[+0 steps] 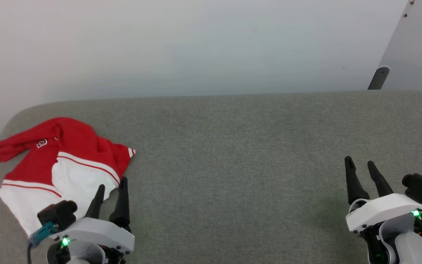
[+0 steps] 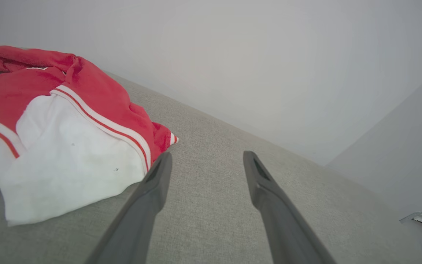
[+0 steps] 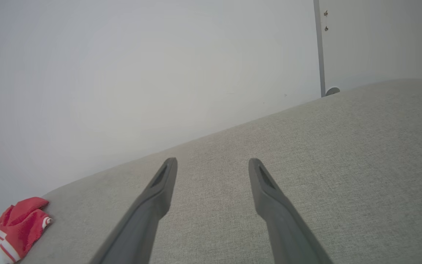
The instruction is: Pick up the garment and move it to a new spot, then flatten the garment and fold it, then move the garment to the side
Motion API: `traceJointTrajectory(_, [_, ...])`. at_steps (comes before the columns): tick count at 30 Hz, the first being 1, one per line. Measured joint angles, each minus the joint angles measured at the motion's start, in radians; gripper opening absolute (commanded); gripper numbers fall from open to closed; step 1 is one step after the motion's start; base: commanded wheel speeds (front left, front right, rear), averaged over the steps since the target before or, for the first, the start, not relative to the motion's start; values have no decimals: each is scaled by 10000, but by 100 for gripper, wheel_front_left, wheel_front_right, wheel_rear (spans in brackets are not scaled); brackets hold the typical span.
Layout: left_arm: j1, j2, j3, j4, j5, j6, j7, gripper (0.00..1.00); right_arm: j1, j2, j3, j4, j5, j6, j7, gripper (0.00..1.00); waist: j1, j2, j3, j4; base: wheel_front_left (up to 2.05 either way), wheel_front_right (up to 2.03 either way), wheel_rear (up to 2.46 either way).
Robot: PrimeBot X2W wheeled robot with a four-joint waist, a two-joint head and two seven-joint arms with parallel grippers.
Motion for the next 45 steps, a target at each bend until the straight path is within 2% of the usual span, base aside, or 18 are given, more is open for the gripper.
traceJointTrajectory(11, [-1,23,117,46,1020,-58,-297,100,-254,65,-167,324,-1764,0,-299,100,0,0,-17,-20,0,0,0])
traceJointTrajectory(27, [-189,-8,159,207,2596,-138,-688,100,-444,119,-458,606,-3544,0,-669,100,0,0,-36,12,0,0,0])
traceJointTrajectory(45, [-440,27,316,805,3904,-301,-1043,100,-644,221,-683,1009,-4370,2,-1039,100,0,0,-14,-50,0,0,0])
